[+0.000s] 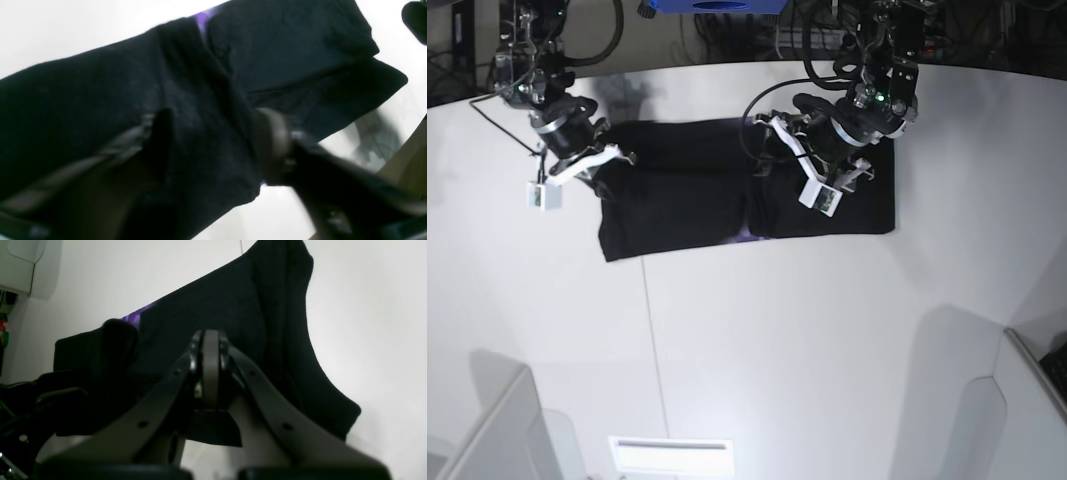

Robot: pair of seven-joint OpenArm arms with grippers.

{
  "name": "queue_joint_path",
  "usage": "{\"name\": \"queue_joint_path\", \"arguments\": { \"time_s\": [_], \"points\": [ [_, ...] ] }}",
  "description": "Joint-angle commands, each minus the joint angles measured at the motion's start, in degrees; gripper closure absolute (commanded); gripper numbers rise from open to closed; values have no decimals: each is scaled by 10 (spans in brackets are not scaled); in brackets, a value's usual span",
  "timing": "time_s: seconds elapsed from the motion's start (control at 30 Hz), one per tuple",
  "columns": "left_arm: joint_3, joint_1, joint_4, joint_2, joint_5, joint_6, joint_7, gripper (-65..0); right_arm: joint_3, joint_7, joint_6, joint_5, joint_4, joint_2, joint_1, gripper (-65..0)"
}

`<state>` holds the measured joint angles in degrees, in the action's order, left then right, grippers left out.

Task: Fold the T-shirt properly
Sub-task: 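Fold the strip end held by the left gripper toward the right gripper, then release the folded end and raise the left gripper away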

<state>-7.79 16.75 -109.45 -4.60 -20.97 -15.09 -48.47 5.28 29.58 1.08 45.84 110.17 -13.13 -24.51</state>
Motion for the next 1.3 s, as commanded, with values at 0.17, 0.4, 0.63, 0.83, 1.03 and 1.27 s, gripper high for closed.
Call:
{"name": "queue_joint_path", "arguments": {
  "time_s": [0.17,0.4,0.63,0.83,1.03,1.27],
  "points": [
    [-75,-26,-17,8,-11,-6,10,-510,1,-12,-2,4,8,-5,2,0],
    [11,-3,-35,4,-11,-6,11,-158,4,-12,-2,4,8,-5,2,0],
    [220,43,-36,3,-11,-9,23,0,14,-10,-2,95,-6,-13,22,-110],
    [382,78,7,-9,-10,-74,111,0,78,91,-2,221,-106,-20,80,-504],
    [491,73,98,-23,-5,-174,122,0,102,110,-3,231,-153,-33,100,-449],
    [493,55,146,-45,-5,-177,123,0,102,124,-6,164,-182,-37,108,-453]
  ]
}}
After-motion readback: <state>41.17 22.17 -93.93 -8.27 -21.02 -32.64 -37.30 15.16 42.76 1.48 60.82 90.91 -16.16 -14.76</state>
